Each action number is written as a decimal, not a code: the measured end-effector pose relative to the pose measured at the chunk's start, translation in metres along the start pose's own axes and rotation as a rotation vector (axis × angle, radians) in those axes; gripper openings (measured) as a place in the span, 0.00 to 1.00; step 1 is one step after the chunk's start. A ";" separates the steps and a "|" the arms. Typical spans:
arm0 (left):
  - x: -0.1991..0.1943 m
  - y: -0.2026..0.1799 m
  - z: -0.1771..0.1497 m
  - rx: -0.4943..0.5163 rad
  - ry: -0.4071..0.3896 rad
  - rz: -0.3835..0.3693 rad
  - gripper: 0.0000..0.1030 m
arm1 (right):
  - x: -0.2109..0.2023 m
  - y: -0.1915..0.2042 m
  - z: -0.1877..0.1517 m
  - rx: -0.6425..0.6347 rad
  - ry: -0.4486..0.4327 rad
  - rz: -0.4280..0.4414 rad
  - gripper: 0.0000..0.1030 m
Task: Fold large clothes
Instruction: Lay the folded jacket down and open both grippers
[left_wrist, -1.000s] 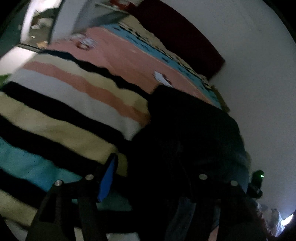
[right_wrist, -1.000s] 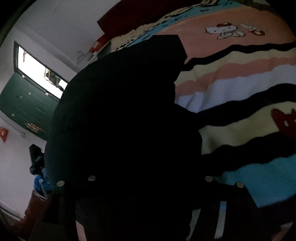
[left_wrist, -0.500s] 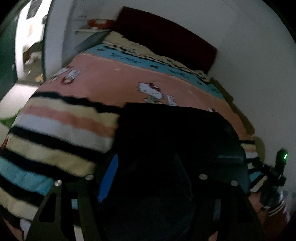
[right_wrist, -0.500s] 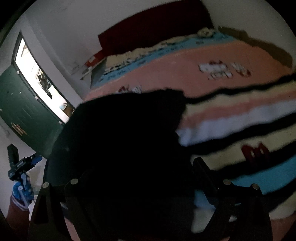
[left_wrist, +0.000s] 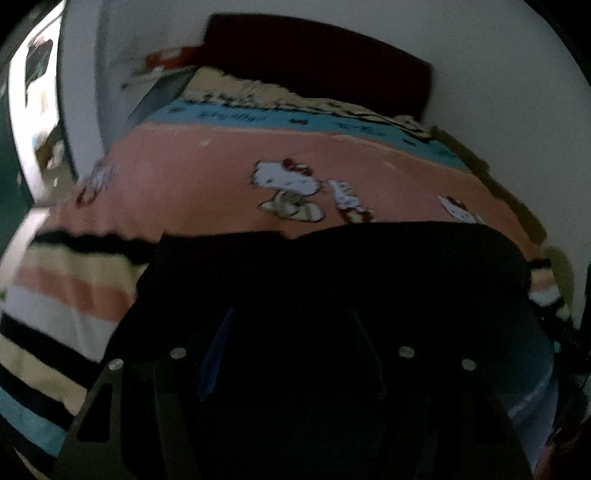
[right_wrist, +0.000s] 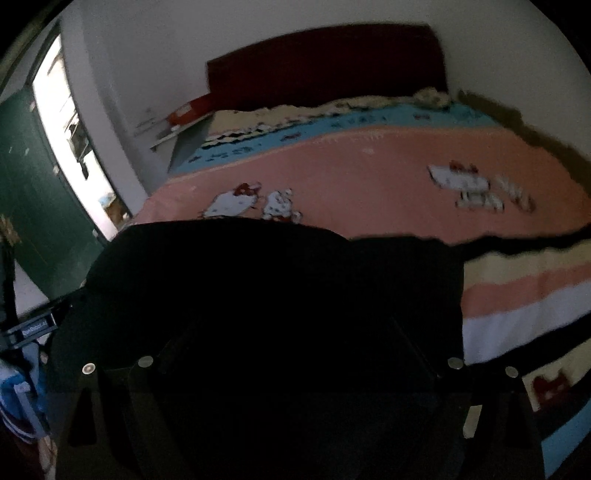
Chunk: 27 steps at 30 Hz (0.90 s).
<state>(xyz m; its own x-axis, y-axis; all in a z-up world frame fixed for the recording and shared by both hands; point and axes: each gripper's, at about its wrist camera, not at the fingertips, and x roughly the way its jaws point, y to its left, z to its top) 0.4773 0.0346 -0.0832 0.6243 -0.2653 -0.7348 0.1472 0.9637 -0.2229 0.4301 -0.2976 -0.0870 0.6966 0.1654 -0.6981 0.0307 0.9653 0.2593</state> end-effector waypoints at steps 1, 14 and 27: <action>0.002 0.010 -0.002 -0.033 0.003 -0.013 0.64 | 0.006 -0.014 -0.004 0.052 0.006 0.027 0.93; -0.072 0.065 -0.036 -0.108 0.035 0.165 0.64 | -0.050 -0.062 -0.039 0.176 0.056 -0.159 0.94; -0.193 -0.012 -0.147 -0.002 -0.024 0.224 0.64 | -0.197 0.028 -0.136 -0.010 -0.038 -0.173 1.00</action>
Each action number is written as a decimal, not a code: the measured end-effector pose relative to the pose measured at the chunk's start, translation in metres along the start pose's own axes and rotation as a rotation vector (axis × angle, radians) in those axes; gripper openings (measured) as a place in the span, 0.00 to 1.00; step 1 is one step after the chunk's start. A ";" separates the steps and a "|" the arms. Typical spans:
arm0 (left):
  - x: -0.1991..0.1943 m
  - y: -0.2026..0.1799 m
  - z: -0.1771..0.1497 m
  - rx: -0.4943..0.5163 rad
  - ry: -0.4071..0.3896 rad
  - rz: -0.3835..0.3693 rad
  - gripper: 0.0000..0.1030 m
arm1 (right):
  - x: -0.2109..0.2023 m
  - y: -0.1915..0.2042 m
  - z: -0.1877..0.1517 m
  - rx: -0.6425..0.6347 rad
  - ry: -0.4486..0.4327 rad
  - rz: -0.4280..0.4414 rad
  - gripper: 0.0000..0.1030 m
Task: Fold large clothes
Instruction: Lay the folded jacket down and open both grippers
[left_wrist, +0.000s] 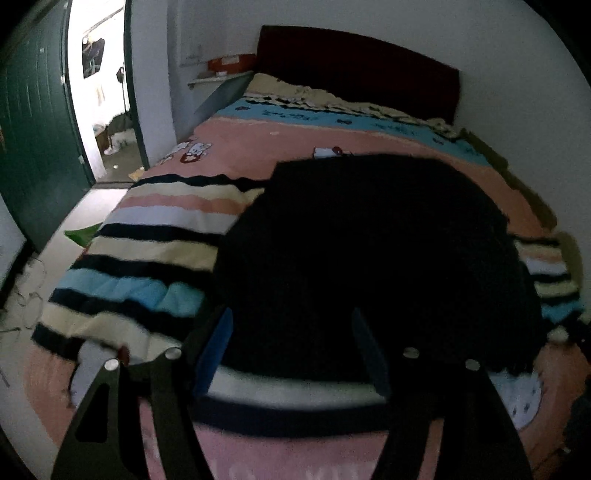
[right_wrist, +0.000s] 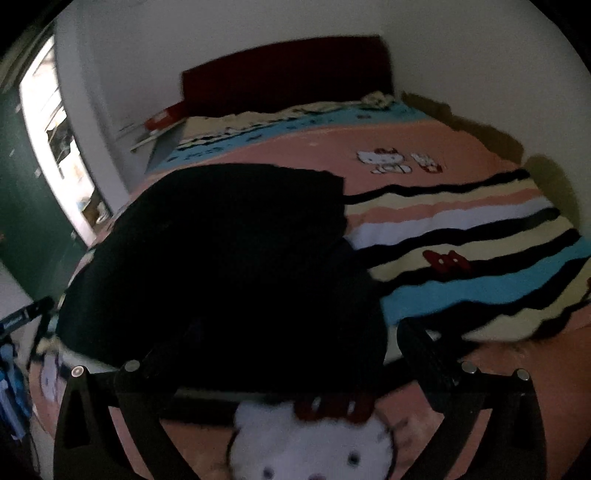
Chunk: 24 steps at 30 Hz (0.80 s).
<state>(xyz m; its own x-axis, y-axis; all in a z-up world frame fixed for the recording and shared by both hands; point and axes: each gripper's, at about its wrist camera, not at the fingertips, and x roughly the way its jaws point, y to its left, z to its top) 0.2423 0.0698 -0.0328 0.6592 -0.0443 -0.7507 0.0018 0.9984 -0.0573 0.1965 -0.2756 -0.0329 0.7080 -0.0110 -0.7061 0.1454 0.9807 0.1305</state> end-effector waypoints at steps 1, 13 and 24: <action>-0.007 -0.005 -0.009 0.010 -0.011 0.012 0.64 | -0.011 0.009 -0.009 -0.030 -0.013 -0.005 1.00; -0.090 -0.049 -0.072 0.094 -0.159 0.093 0.69 | -0.088 0.067 -0.071 -0.180 -0.161 -0.061 1.00; -0.135 -0.060 -0.100 0.048 -0.262 0.146 0.69 | -0.135 0.083 -0.090 -0.238 -0.275 -0.070 0.99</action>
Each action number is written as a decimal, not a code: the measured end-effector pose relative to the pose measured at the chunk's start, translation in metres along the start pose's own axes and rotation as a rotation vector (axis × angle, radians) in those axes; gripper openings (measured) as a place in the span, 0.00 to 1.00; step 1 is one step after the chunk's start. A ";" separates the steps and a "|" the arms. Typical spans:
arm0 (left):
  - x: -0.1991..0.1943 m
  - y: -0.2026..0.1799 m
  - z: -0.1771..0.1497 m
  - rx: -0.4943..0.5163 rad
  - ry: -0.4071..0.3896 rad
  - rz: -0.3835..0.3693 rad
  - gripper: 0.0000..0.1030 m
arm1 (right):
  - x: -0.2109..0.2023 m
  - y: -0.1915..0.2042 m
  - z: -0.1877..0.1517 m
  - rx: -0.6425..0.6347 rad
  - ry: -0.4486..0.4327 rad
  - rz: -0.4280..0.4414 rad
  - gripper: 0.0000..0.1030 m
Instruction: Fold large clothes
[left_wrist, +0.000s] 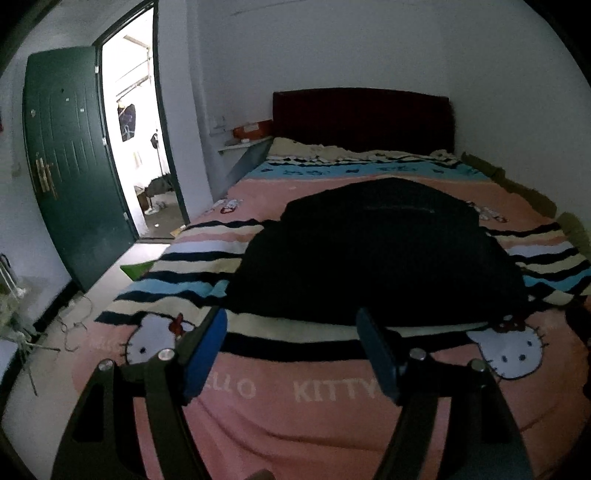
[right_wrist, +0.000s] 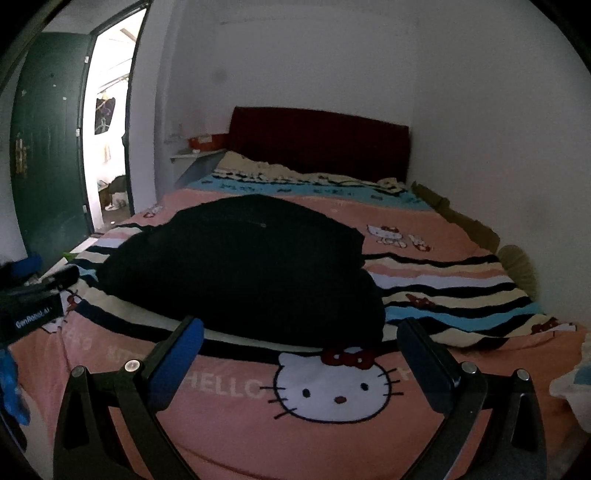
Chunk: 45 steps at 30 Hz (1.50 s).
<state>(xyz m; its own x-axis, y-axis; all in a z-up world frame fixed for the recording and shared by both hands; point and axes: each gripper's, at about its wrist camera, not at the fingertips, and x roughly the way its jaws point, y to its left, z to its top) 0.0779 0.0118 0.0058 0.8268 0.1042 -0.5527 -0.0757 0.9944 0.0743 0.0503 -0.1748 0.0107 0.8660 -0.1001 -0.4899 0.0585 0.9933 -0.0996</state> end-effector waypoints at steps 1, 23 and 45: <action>-0.001 0.001 -0.001 -0.005 -0.003 -0.005 0.69 | -0.002 0.000 0.000 -0.002 -0.006 0.001 0.99; -0.023 -0.011 -0.009 0.037 -0.048 -0.054 0.69 | -0.013 0.002 -0.005 -0.009 -0.019 0.006 0.99; -0.018 -0.018 -0.013 0.053 -0.041 -0.081 0.69 | -0.001 -0.005 -0.009 0.004 0.005 -0.003 0.99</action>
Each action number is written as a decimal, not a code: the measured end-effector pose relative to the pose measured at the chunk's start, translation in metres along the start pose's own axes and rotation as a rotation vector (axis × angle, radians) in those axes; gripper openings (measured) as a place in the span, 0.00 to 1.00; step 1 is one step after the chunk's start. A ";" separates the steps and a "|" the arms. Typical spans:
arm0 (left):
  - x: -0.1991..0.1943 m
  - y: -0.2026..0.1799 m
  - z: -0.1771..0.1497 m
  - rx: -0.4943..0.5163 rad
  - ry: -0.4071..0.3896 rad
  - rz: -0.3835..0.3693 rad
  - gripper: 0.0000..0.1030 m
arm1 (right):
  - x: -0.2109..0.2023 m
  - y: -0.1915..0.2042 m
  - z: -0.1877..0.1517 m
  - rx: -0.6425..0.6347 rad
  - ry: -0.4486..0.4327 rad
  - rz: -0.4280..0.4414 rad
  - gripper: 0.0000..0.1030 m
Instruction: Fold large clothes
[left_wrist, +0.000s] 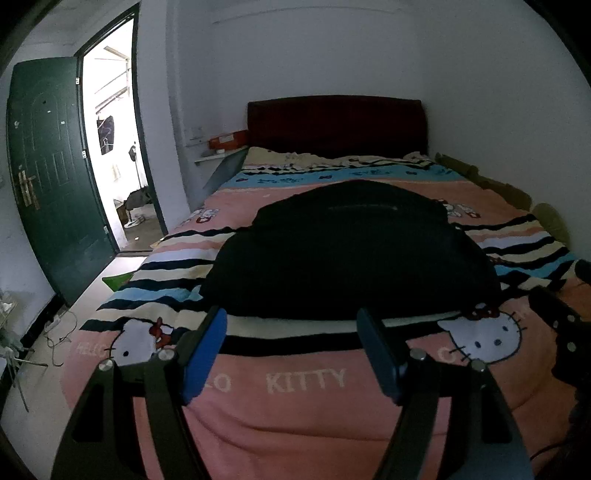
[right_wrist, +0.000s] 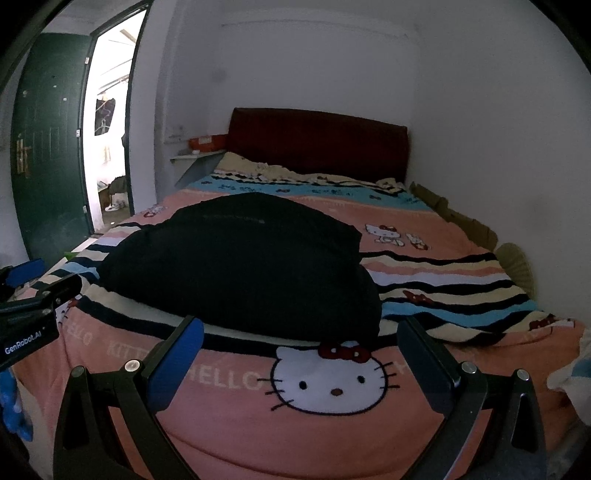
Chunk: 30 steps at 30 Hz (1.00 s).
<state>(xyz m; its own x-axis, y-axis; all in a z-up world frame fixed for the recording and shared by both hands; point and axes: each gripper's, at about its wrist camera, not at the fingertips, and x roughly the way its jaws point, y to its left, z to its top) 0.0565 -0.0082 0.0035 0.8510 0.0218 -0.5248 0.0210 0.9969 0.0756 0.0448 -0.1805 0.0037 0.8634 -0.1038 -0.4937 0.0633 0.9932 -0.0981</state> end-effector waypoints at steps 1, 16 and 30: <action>0.000 0.000 0.000 0.001 0.000 0.000 0.69 | 0.000 0.000 0.000 0.000 0.001 0.000 0.99; 0.000 -0.006 -0.002 0.021 -0.002 -0.007 0.69 | 0.001 -0.001 -0.003 0.004 -0.001 -0.002 1.00; 0.001 -0.005 -0.004 0.024 0.004 -0.002 0.69 | 0.002 0.000 -0.005 0.009 0.003 -0.001 0.99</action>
<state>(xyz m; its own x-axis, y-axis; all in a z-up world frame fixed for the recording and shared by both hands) 0.0555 -0.0131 -0.0009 0.8487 0.0205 -0.5284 0.0350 0.9949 0.0948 0.0439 -0.1813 -0.0015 0.8620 -0.1046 -0.4961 0.0686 0.9936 -0.0903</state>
